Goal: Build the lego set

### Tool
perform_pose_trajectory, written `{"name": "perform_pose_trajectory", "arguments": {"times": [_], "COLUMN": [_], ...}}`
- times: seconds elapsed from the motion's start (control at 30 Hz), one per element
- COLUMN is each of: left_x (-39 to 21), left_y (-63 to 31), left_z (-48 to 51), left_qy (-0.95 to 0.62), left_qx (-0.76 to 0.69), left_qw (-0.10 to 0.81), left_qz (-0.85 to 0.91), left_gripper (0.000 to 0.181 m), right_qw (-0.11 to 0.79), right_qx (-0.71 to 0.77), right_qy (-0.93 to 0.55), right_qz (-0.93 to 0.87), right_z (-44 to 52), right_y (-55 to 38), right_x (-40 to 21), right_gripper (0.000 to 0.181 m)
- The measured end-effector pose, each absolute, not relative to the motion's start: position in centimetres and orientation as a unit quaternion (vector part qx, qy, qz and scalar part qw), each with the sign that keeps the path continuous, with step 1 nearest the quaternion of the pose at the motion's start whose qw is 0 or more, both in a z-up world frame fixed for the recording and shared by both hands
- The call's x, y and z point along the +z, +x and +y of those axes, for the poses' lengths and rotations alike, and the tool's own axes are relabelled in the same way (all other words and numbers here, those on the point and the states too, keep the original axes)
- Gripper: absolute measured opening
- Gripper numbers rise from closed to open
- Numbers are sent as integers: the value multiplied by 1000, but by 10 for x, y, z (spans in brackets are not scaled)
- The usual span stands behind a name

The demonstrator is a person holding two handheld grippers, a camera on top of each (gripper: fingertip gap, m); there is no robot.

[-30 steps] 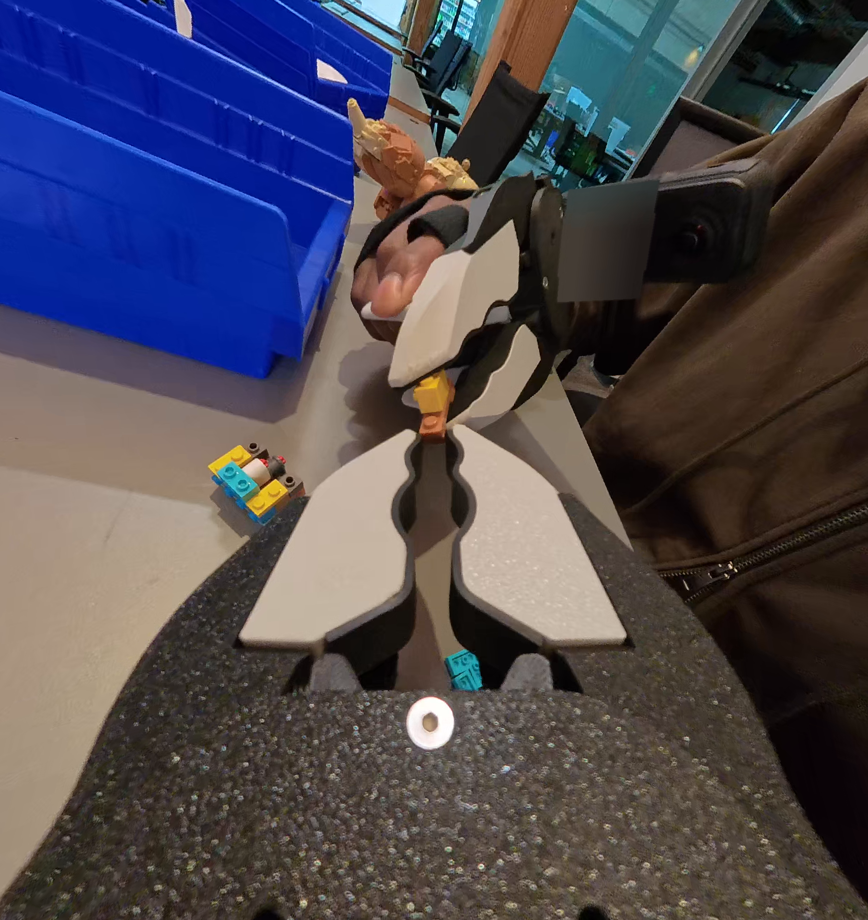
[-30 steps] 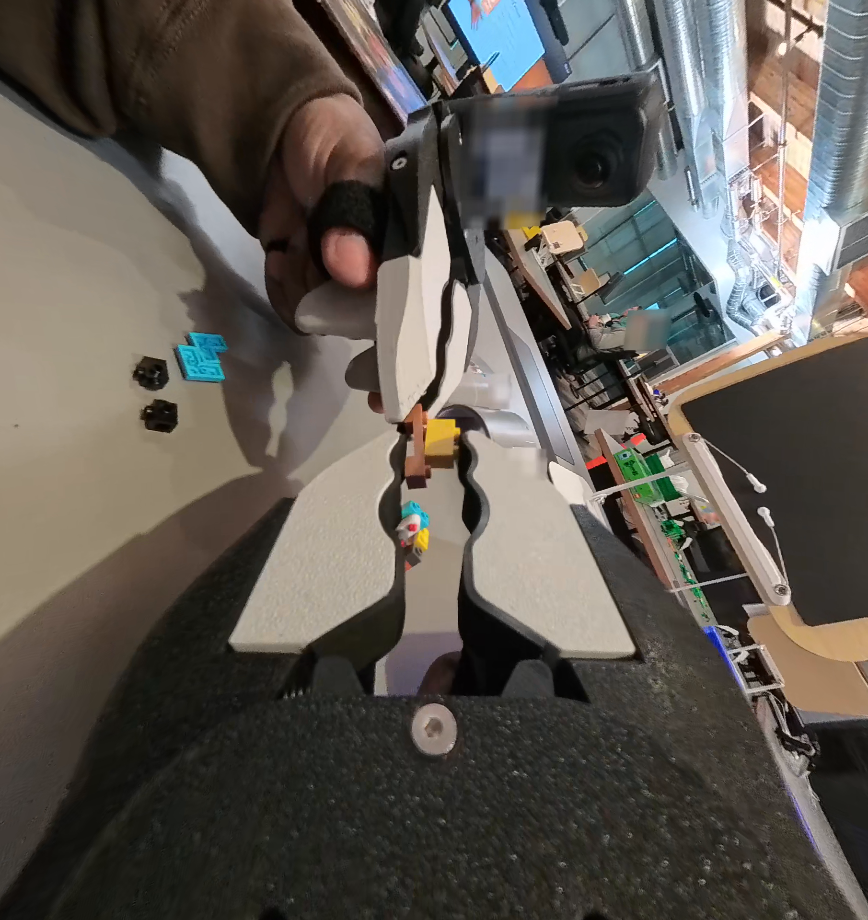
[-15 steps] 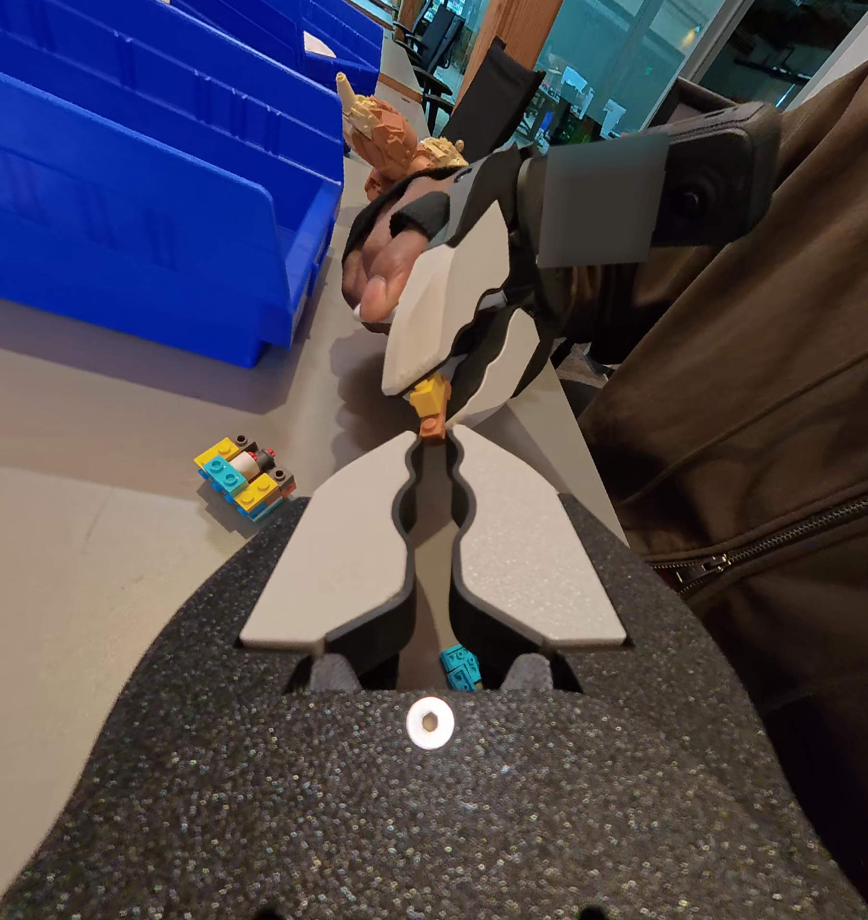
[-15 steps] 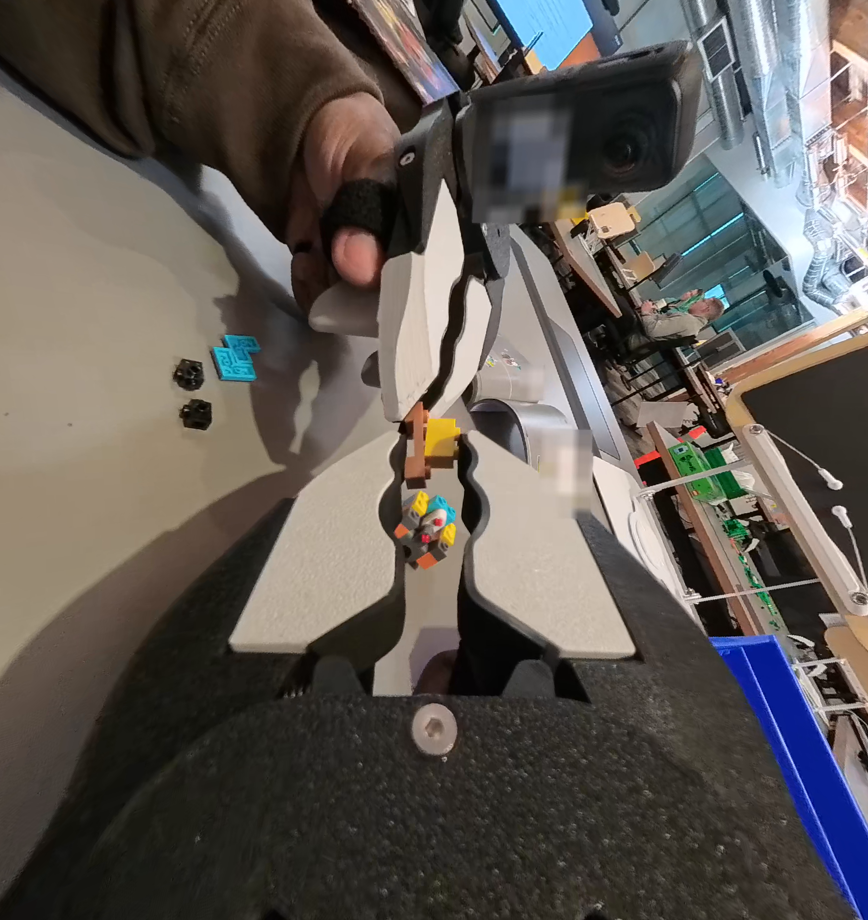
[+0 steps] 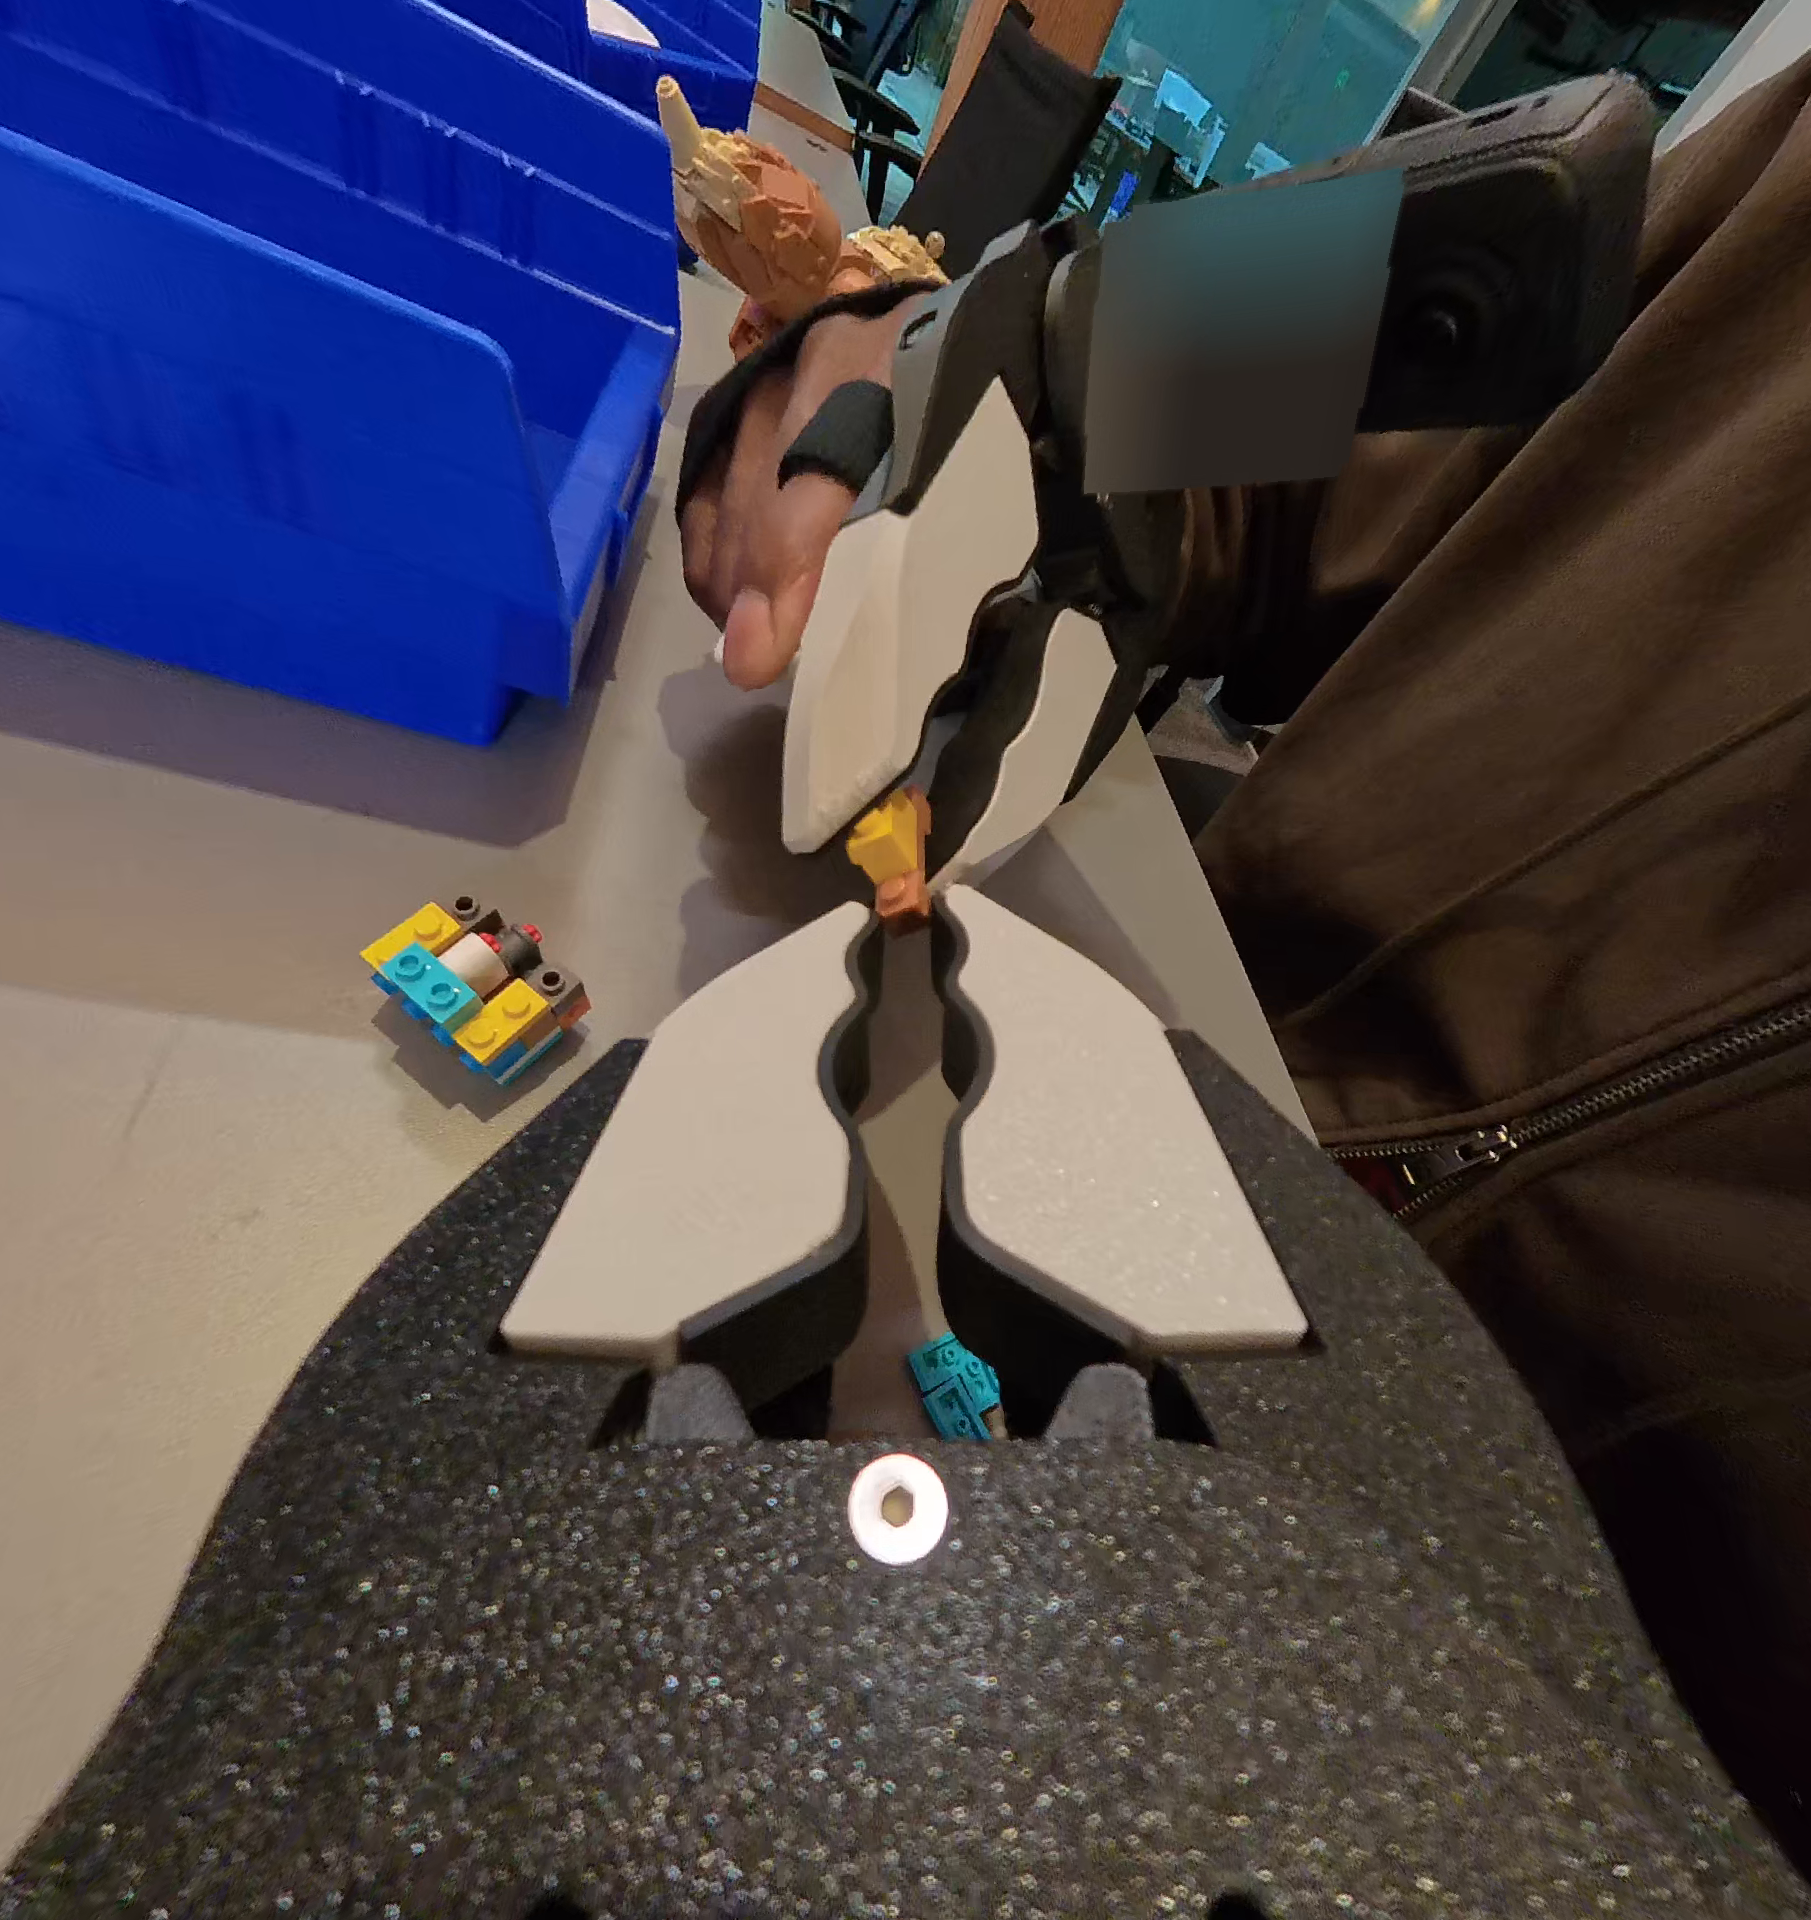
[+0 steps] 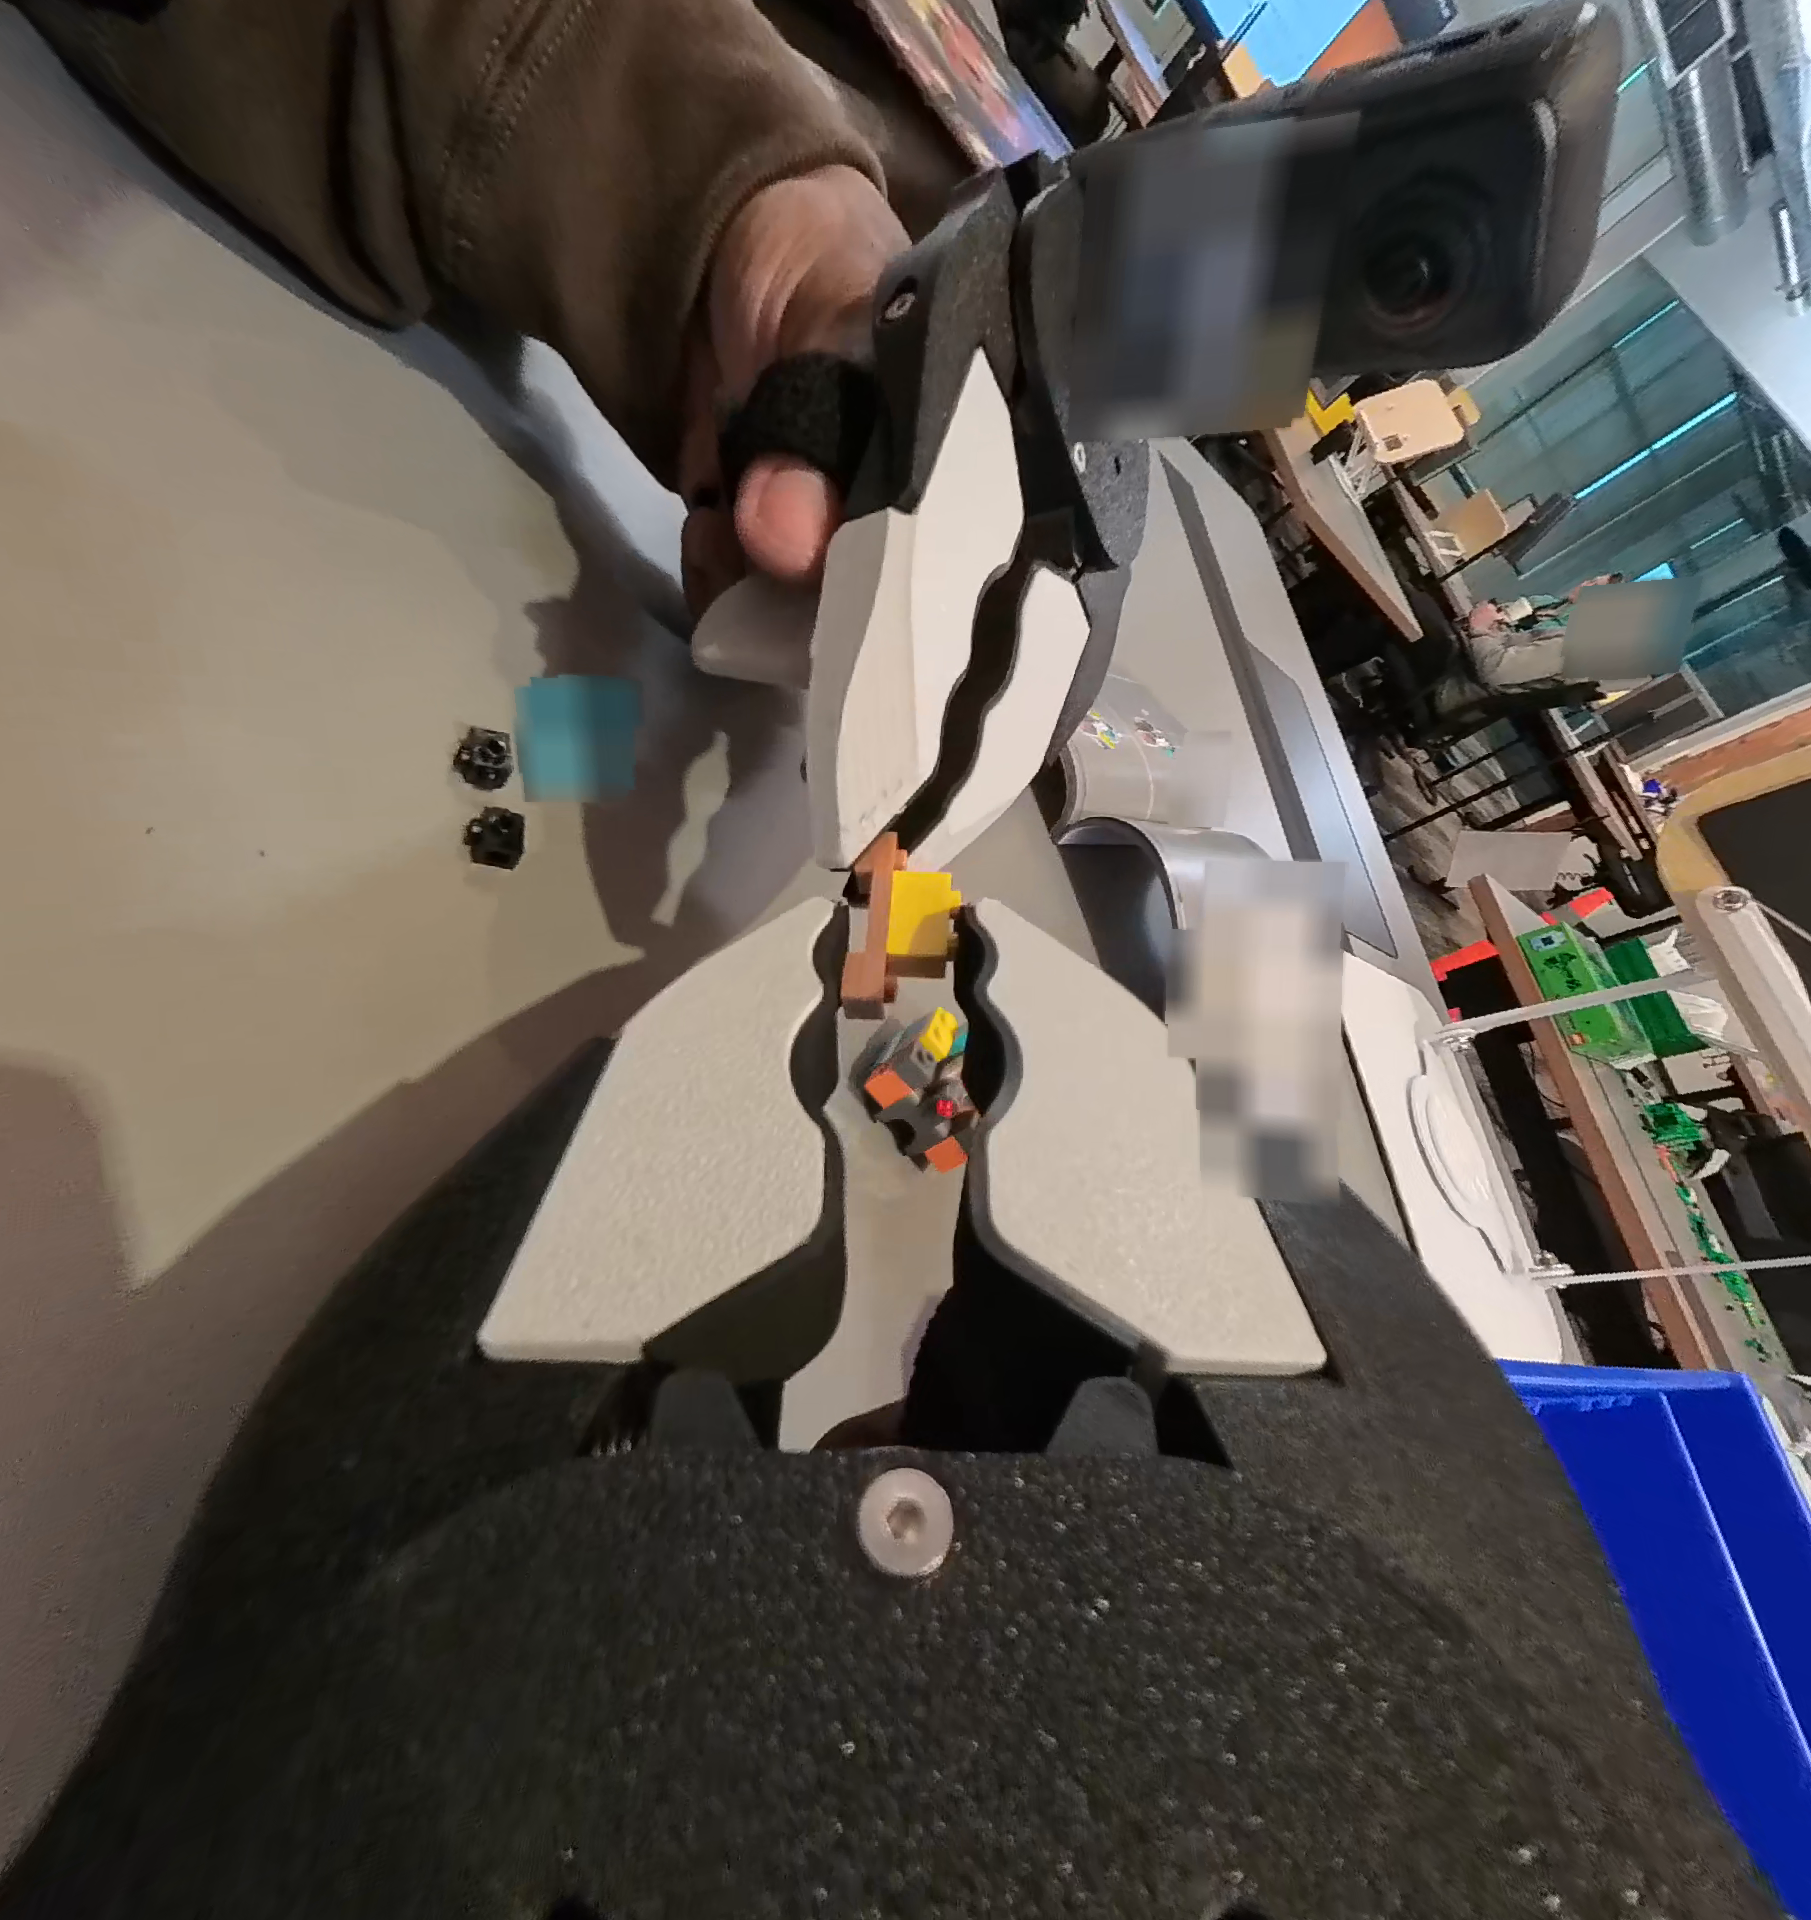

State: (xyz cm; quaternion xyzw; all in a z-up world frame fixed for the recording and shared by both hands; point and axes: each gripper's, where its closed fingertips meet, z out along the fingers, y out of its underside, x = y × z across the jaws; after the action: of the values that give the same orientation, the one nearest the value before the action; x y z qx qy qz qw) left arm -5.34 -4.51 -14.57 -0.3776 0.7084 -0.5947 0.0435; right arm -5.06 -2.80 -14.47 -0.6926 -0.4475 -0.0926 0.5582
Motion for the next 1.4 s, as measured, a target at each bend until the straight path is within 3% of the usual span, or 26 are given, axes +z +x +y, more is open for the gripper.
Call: {"name": "perform_pose_trajectory", "arguments": {"times": [0.67, 0.9, 1.13, 1.4], "left_x": [-156, -157, -166, -197], "left_y": [-45, -47, -51, -62], "left_z": [-40, -39, -21, 2], "left_qy": [-405, -374, -339, -320], "left_qx": [-577, -550, -495, -386], "left_qw": [67, 114, 184, 210], "left_qz": [706, 738, 779, 839], "left_gripper": [21, 9, 9, 9], "right_qw": [554, 561, 560, 521], "right_qx": [-183, -196, -146, -72], "right_qy": [-667, -656, -699, -756], "right_qz": [-464, -465, -419, -390], "right_z": [-23, -21, -20, -25], "right_y": [-42, -47, -40, -35], "right_x": [-154, -157, -161, -179], "right_gripper": [20, 20, 36, 31]}}
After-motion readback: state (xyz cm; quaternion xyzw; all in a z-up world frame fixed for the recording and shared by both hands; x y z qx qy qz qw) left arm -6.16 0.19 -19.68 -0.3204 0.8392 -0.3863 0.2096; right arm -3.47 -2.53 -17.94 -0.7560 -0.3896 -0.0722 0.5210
